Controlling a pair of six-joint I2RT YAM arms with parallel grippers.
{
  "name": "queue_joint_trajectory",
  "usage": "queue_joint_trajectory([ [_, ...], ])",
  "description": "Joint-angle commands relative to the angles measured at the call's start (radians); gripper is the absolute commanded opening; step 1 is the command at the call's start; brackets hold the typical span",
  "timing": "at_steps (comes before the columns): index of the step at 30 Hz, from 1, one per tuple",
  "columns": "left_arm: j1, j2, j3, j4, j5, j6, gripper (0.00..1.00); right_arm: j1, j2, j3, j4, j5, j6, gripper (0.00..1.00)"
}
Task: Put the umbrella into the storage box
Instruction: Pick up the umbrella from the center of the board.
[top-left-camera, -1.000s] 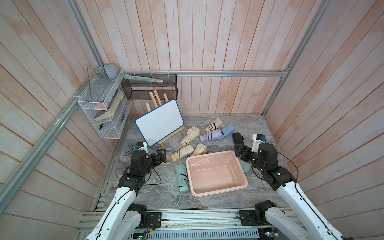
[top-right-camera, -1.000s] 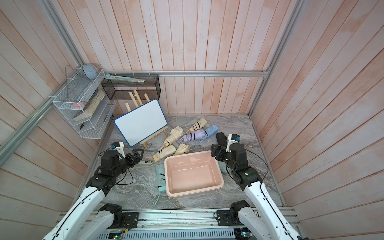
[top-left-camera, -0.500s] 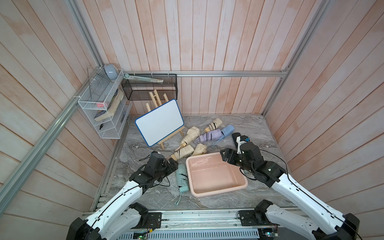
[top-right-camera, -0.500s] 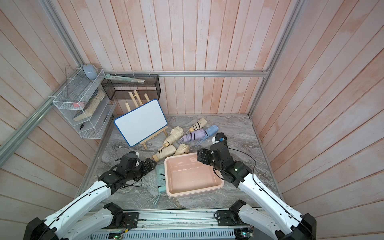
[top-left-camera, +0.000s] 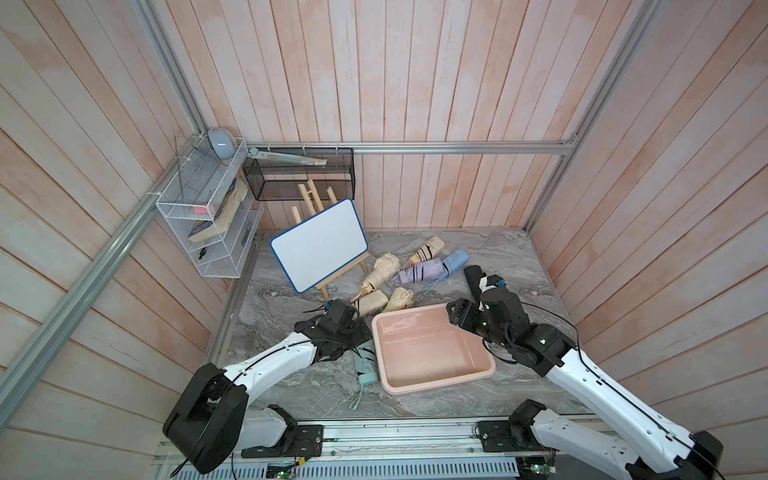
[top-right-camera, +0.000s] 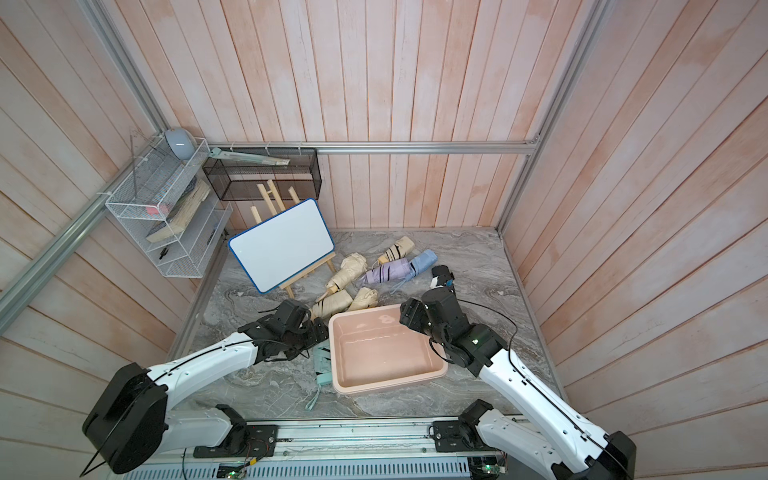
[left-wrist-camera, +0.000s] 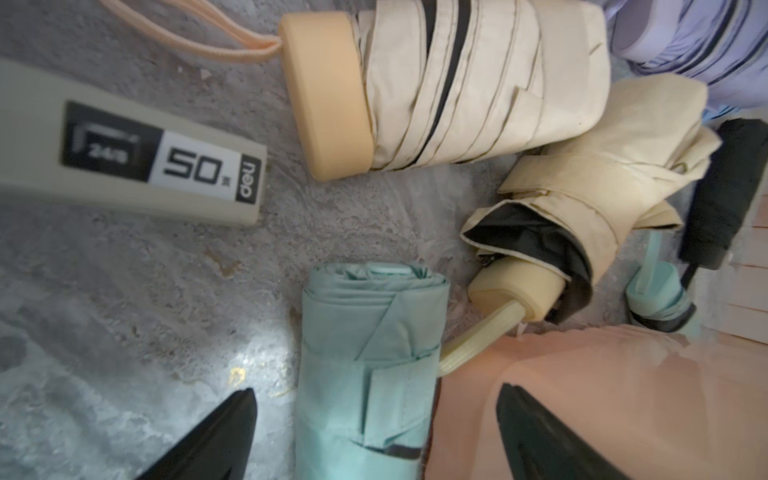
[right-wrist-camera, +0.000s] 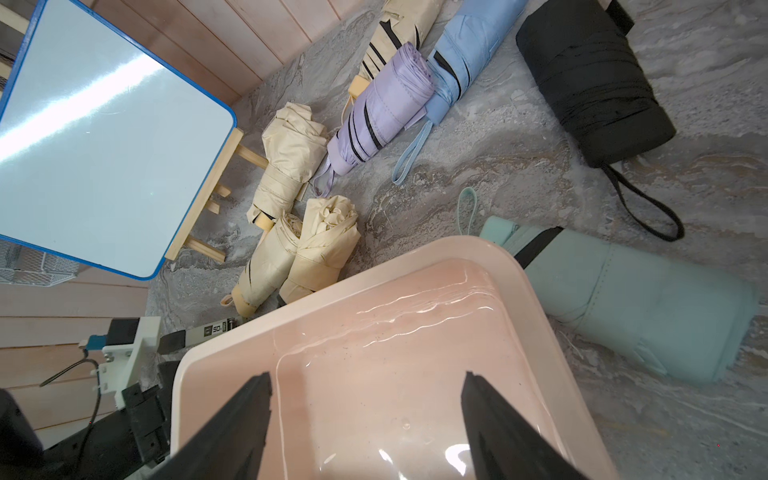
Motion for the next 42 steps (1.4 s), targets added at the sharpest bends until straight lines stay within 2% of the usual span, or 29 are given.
queue_joint_trajectory([
  [1,-0.006,0.068,0.059,-0.003,-0.031,0.054,0.96,0.008,-0.016,0.009,-0.040,0.033,0.019,0.78],
  [12,-0.034,0.200,0.119,-0.027,-0.068,0.108,0.92,0.006,-0.011,0.005,-0.038,0.036,0.032,0.78],
  [19,-0.059,0.330,0.217,-0.151,-0.138,0.147,0.87,0.008,-0.008,0.004,-0.032,0.039,0.038,0.77],
  [23,-0.071,0.375,0.245,-0.176,-0.156,0.167,0.79,0.008,-0.009,0.005,-0.031,0.043,0.042,0.77],
  [32,-0.072,0.354,0.239,-0.180,-0.166,0.163,0.49,0.007,-0.010,0.005,-0.031,0.042,0.049,0.77],
  [37,-0.072,0.299,0.239,-0.213,-0.198,0.137,0.36,0.007,-0.008,0.023,-0.037,0.049,0.036,0.77],
  [42,-0.071,0.165,0.209,-0.258,-0.246,0.084,0.31,0.007,-0.025,0.044,-0.045,0.081,0.012,0.77],
])
